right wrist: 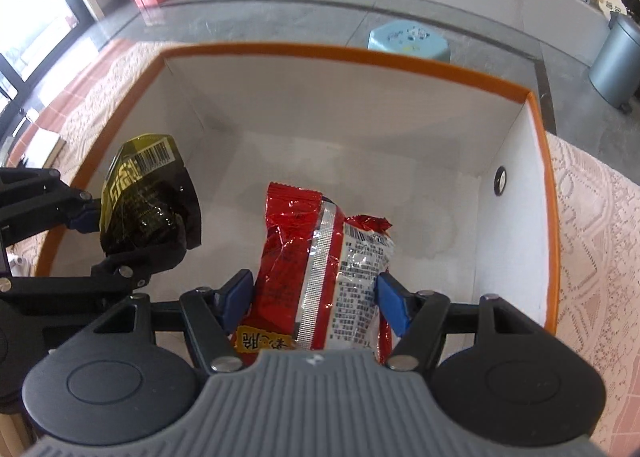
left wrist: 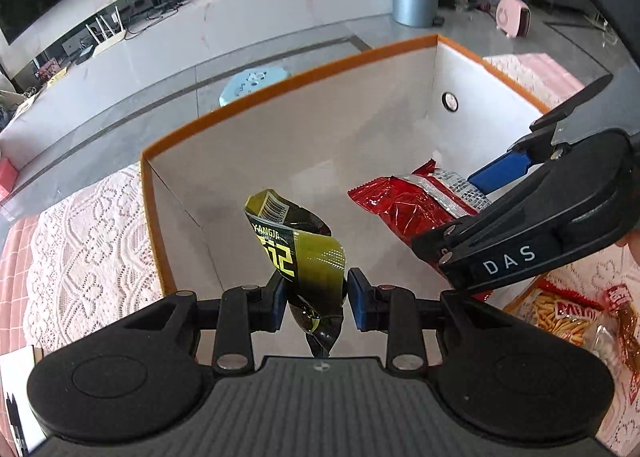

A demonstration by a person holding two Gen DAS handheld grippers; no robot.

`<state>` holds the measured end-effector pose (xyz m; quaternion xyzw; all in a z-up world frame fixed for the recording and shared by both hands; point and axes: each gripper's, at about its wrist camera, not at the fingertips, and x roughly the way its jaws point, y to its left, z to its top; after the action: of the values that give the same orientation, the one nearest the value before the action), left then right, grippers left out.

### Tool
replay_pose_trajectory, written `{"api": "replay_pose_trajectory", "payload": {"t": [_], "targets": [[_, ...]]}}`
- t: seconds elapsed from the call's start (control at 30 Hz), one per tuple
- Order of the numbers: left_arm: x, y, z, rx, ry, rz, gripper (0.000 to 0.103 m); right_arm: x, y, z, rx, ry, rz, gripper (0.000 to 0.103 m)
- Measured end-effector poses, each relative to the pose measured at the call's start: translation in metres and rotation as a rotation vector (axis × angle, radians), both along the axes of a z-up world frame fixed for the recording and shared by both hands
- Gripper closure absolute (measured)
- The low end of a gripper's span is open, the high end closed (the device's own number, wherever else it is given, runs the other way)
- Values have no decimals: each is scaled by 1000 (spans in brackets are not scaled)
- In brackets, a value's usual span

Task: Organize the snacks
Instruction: 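Open the right tool dropping the red bag while the left tool releases the green packet into the box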

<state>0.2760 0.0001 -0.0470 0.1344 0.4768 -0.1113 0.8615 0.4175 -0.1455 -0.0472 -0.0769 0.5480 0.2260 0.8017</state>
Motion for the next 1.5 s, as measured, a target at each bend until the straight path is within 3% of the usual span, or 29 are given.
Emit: {"api": "replay_pose_trajectory", "payload": {"t": [0.23,0.63,0.8,1.07,1.2,1.5], "targets": [[11,1,-6,27,43,5,67,5,4,-16,-36,82,-4,37],[16,0,-7,41,49,17,66,8,15,-23,-63,112,-23,37],[13,0,-4,49,37,22,57,8,14,-20,-64,113,-37,36],[0,3,14,67,-20,28,40,2,10,1,-60,67,-55,26],[-10,1,29,66,-56,24,35,-4,6,17,-42,42,-78,18],[-42,-9,61,70,-142,13,32,-41,-2,65,-31,-67,-75,15]]}}
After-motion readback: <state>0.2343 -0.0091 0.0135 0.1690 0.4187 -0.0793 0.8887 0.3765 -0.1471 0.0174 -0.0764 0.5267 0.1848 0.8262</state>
